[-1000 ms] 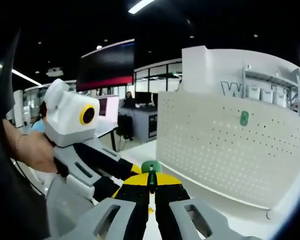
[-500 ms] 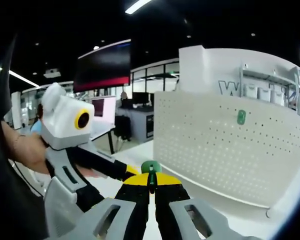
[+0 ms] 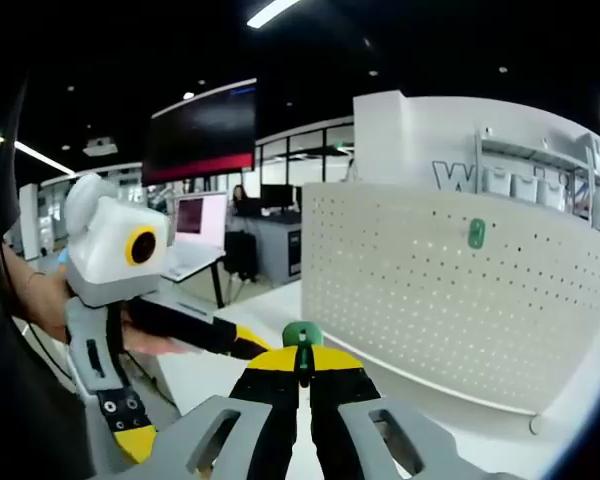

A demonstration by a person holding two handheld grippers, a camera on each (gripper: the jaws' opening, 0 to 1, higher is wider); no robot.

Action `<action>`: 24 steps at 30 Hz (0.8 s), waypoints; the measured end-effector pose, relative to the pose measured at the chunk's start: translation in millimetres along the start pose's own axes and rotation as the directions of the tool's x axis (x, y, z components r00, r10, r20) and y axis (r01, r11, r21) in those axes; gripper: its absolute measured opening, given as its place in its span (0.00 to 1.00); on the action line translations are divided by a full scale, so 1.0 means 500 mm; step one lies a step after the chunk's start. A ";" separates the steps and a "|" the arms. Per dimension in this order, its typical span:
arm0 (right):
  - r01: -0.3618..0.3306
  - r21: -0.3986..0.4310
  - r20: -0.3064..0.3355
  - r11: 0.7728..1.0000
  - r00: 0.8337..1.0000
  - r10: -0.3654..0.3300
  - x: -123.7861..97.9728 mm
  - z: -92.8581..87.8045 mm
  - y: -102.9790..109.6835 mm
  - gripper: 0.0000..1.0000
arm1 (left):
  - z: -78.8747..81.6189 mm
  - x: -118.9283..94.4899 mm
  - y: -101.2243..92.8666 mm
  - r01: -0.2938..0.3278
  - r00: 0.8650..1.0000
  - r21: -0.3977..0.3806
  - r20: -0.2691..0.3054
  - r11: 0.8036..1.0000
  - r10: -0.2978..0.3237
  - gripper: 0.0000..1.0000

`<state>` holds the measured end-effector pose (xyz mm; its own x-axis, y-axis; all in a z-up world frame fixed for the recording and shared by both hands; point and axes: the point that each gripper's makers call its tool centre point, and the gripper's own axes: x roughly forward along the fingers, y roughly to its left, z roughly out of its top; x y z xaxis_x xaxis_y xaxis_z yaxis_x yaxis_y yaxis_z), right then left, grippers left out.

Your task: Insert the hook assembly into the mounting plate slot until the hook locks in place.

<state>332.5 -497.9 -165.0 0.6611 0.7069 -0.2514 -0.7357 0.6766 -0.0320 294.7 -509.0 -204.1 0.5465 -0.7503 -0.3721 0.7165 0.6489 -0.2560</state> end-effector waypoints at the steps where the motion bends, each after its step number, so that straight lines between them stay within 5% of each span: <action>1: 0.001 0.003 0.000 1.000 1.000 -0.001 0.000 0.000 -0.001 0.00 | 0.001 -0.001 -0.003 0.006 1.000 0.004 0.003 1.000 -0.006 1.00; 13: 0.067 0.013 0.015 0.998 0.998 -0.068 0.003 0.002 -0.045 0.00 | 0.021 -0.023 -0.007 0.003 1.000 -0.011 0.030 1.000 -0.002 1.00; 24: 0.197 0.051 0.046 0.979 0.979 -0.199 -0.002 0.009 -0.140 0.00 | 0.038 -0.047 0.012 -0.032 0.997 -0.016 0.066 0.999 0.033 1.00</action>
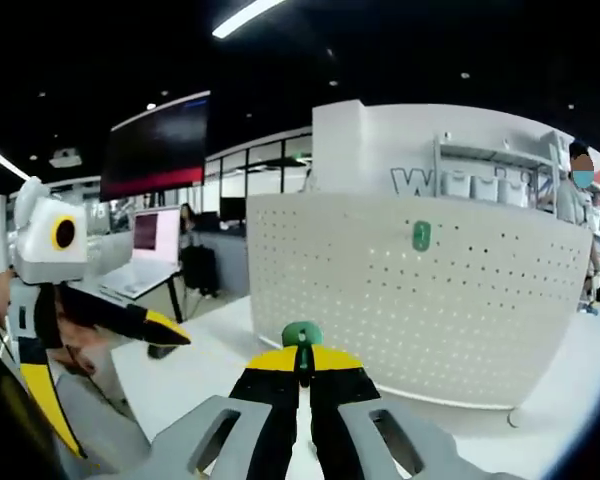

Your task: Insert the hook assembly into the mounting plate slot until the hook locks in place.

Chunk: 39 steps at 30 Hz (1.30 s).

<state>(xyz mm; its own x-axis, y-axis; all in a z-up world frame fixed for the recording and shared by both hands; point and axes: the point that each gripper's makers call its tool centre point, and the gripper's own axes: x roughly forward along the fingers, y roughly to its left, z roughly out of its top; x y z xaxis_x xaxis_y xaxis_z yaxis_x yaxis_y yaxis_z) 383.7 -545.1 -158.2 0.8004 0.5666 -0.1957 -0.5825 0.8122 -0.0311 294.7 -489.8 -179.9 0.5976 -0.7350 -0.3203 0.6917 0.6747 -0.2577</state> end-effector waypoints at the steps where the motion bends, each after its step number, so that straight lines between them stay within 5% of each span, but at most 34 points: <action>1: 0.023 0.006 0.006 1.000 1.000 -0.023 0.002 0.002 -0.016 0.00 | -0.002 0.000 0.002 -0.002 1.000 -0.003 -0.003 1.000 0.002 1.00; 13: 0.164 0.027 0.059 0.986 0.984 -0.166 0.018 0.039 -0.135 0.00 | 0.004 0.000 0.013 -0.019 1.000 -0.011 0.019 1.000 0.019 1.00; 16: 0.192 0.033 0.063 0.981 0.979 -0.194 0.023 0.042 -0.159 0.00 | -0.011 0.005 0.012 -0.019 1.000 0.019 -0.016 1.000 0.020 1.00; 39: 0.293 0.079 0.113 0.953 0.947 -0.301 0.121 0.090 -0.285 0.00 | -0.012 0.012 0.025 -0.020 0.999 -0.001 -0.025 1.000 0.020 0.99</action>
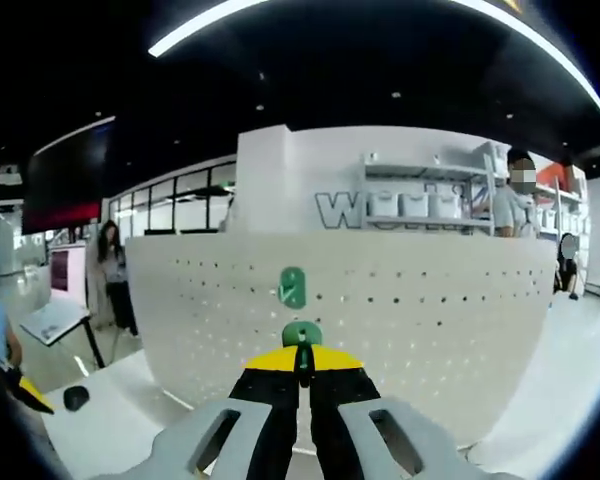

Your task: Insert the hook assembly into the mounting plate slot until the hook locks in place.

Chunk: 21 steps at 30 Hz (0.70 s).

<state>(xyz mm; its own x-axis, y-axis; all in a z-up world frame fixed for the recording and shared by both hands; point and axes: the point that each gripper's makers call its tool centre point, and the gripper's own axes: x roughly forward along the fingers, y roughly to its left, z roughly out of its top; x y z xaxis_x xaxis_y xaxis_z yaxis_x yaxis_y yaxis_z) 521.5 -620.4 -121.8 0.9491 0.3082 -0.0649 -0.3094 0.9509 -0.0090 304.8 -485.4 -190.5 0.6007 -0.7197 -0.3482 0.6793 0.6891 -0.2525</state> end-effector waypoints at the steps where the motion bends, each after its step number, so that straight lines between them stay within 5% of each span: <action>1: 0.000 -0.001 0.000 1.000 1.000 0.000 0.001 0.000 0.000 0.00 | 0.000 0.000 0.002 -0.003 1.000 -0.001 0.001 1.000 0.003 0.99; 21: 0.036 0.002 0.047 0.999 0.998 -0.036 0.073 0.047 -0.032 0.00 | -0.005 0.001 0.022 -0.021 1.000 -0.030 -0.001 0.999 0.021 0.98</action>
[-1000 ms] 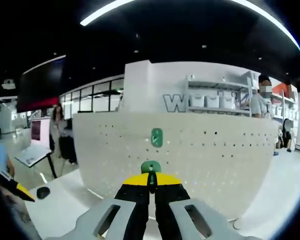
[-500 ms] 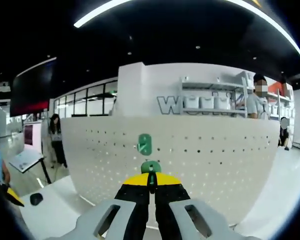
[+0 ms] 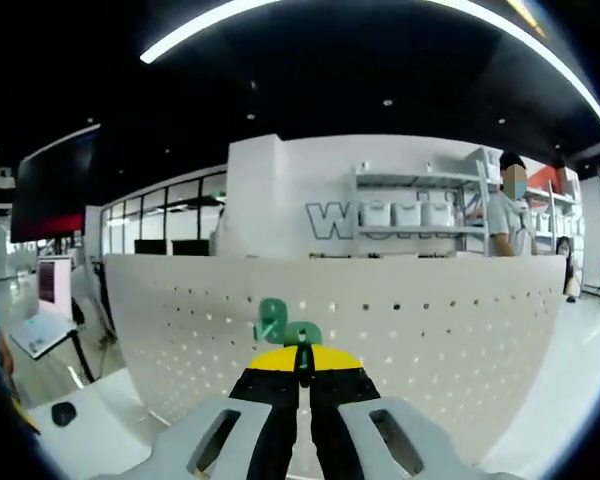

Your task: Insert the hook assembly into the mounting plate slot until the hook locks in place.

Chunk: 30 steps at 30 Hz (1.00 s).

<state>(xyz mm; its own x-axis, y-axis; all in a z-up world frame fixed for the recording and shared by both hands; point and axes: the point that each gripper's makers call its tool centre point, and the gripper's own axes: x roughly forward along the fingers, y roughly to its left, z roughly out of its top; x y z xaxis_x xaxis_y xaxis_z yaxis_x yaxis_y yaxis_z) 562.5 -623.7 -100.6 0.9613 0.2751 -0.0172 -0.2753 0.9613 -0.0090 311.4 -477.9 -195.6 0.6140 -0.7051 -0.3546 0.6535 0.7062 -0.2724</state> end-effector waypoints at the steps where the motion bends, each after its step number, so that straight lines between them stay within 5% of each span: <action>1: 0.002 0.001 0.002 1.000 1.000 -0.002 0.003 0.002 -0.003 0.00 | 0.000 0.000 0.001 -0.001 1.000 0.000 0.000 1.000 0.001 0.98; 30: 0.046 -0.002 0.063 0.999 0.997 -0.046 0.066 0.052 -0.054 0.01 | 0.028 0.011 -0.006 0.021 1.000 -0.002 0.018 1.000 -0.021 0.99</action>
<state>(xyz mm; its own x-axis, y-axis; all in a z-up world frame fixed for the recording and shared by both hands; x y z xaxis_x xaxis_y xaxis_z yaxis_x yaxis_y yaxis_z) 602.0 -640.1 -75.1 0.9719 0.2306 0.0461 -0.2303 0.9730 -0.0114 319.2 -484.9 -184.4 0.6084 -0.7207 -0.3323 0.6652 0.6914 -0.2818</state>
